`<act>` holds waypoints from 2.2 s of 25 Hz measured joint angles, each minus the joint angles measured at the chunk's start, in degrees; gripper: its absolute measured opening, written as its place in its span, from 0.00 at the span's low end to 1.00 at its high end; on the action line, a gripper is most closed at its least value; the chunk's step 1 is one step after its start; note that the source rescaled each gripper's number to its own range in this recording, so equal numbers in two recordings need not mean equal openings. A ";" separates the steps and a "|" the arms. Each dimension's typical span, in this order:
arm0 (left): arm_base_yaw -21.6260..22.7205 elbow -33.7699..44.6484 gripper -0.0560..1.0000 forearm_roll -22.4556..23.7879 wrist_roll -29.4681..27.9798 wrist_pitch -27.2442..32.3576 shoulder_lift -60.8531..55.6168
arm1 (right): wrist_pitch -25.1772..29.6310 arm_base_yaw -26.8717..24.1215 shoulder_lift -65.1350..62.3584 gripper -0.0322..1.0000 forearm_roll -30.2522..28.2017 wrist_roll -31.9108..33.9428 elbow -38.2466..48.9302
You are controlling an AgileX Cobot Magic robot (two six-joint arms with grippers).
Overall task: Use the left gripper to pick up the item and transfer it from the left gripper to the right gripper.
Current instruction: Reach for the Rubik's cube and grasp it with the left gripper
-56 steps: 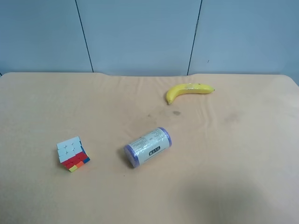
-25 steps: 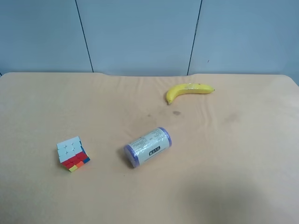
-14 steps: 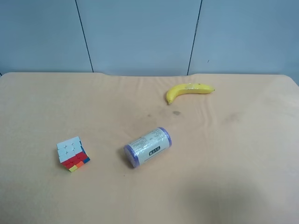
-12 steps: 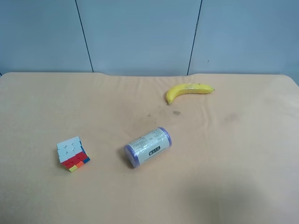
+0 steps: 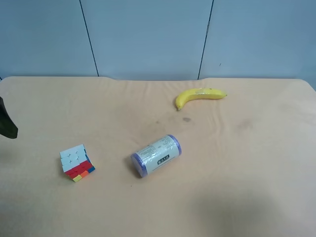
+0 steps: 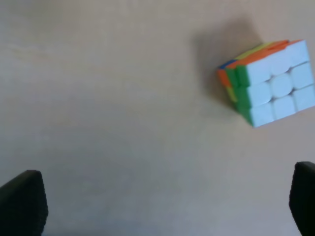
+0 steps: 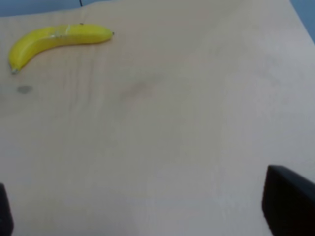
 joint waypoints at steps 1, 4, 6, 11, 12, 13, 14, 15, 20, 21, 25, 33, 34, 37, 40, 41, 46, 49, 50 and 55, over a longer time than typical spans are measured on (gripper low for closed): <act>-0.48 0.00 0.99 -0.41 -0.58 -0.60 1.09 | 0.00 0.00 0.00 1.00 0.00 0.00 0.00; -3.67 0.00 0.99 -0.24 -3.65 -2.75 3.88 | 0.00 0.00 0.00 1.00 0.00 0.00 0.00; -6.73 -0.07 0.99 0.74 -7.02 -4.13 5.65 | 0.00 0.00 0.00 1.00 0.00 0.00 0.00; -16.36 -0.07 0.99 5.16 -19.32 -7.59 10.18 | 0.00 0.00 0.00 1.00 0.00 0.00 0.00; -17.91 -0.07 0.99 6.30 -21.49 -8.27 11.08 | 0.00 0.00 0.00 1.00 0.00 0.00 0.00; -19.85 -0.07 0.99 7.43 -23.92 -9.19 12.37 | 0.00 0.00 0.00 1.00 0.00 0.00 0.00; -21.06 -0.07 0.99 8.03 -25.74 -9.88 13.35 | 0.00 0.00 0.00 1.00 0.00 0.00 0.00; -22.34 -0.07 0.99 8.40 -27.79 -10.68 14.60 | 0.00 0.00 0.00 1.00 0.00 0.00 0.00; -26.20 -0.08 0.99 8.61 -34.77 -15.41 20.80 | 0.00 0.00 0.00 1.00 0.00 0.00 0.00; -26.48 -0.08 0.99 8.61 -35.90 -16.44 21.82 | 0.00 0.00 0.00 1.00 0.00 0.00 0.00; -26.61 -0.08 0.99 7.90 -37.84 -20.53 26.08 | 0.00 0.00 0.00 1.00 0.00 0.00 0.00; -26.61 -0.13 0.99 7.72 -41.87 -25.11 32.78 | 0.00 0.00 0.00 1.00 0.00 0.00 0.00; -26.61 -0.13 0.99 7.72 -42.09 -25.70 33.41 | 0.00 0.00 0.00 1.00 0.00 0.00 0.00; -26.61 -0.13 0.99 7.72 -42.67 -26.98 35.65 | 0.00 0.00 0.00 1.00 0.00 0.00 0.00; -26.61 -0.13 0.99 7.72 -42.90 -27.23 37.45 | 0.00 0.00 0.00 1.00 0.00 0.00 0.00; -26.61 -0.13 0.99 7.72 -42.90 -27.35 37.98 | 0.00 0.00 0.00 1.00 0.00 0.00 0.00; -26.61 -0.13 0.72 8.33 -42.90 -28.04 38.42 | 0.00 0.00 0.00 1.00 0.00 0.00 0.00; -26.61 -0.13 0.39 8.53 -42.90 -28.42 38.42 | 0.00 0.00 0.00 1.00 0.00 0.00 0.00; -26.61 -0.13 0.27 8.59 -42.90 -28.55 38.42 | 0.00 0.00 0.00 1.00 0.00 0.00 0.00; -26.61 -0.13 0.06 8.64 -42.90 -29.30 38.42 | 0.00 0.00 0.00 1.00 0.00 0.00 0.00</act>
